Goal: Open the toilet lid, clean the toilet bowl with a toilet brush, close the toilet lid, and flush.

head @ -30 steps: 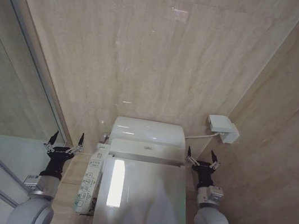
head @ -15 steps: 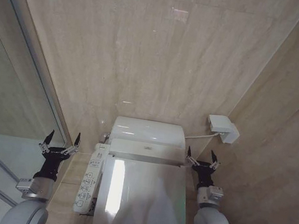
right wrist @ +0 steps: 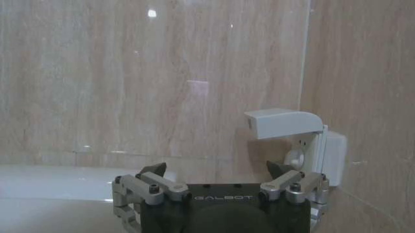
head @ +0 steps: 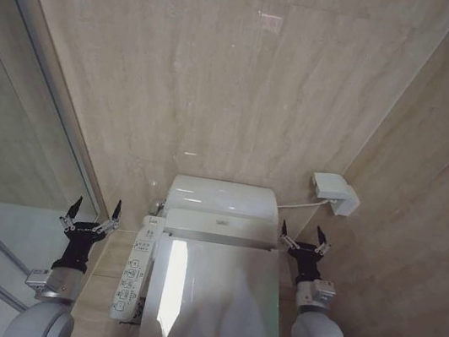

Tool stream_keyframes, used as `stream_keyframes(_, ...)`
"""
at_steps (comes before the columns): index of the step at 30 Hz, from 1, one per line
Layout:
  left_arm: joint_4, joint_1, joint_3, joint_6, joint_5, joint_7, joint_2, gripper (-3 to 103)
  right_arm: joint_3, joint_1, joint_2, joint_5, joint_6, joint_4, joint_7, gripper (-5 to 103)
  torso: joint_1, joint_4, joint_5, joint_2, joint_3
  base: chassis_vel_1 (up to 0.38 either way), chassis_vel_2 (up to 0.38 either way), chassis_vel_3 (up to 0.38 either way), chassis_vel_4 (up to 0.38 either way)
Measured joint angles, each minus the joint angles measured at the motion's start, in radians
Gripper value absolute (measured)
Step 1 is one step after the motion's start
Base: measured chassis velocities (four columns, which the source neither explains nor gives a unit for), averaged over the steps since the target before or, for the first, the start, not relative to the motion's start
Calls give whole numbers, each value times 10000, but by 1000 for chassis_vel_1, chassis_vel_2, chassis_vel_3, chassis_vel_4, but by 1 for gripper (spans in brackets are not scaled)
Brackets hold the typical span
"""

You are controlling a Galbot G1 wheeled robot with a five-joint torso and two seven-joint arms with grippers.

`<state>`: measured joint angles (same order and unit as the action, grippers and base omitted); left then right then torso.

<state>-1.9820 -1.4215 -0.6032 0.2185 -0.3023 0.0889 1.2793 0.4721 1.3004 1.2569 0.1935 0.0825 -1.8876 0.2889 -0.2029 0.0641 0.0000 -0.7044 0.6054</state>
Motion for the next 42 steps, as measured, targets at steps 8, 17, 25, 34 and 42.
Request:
stream_keyframes(8,6,4,0,3,8,0,-4,100,0,0,0,0,0,0,0,100,0,0,0,0,0,0,0,0,0)
stream_keyframes(17,14,7,8,3,15,0,-8,100,0,0,0,0,0,-1,0,100,-3,1,0,0,1,0,0,0,0)
stream_keyframes(25,18,7,8,3,17,2,-9,100,0,-1,0,0,0,0,0,100,-5,0,-2,0,1,101,-85,-94,109)
stream_keyframes(34,18,6,9,0,17,2,-9,100,0,0,0,0,0,0,0,100,1,0,-6,-1,-1,241,-244,-239,240)
stream_keyframes(42,17,6,9,0,16,2,-11,100,0,1,0,0,0,-1,0,100,1,0,1,-2,-1,304,-315,-308,313)
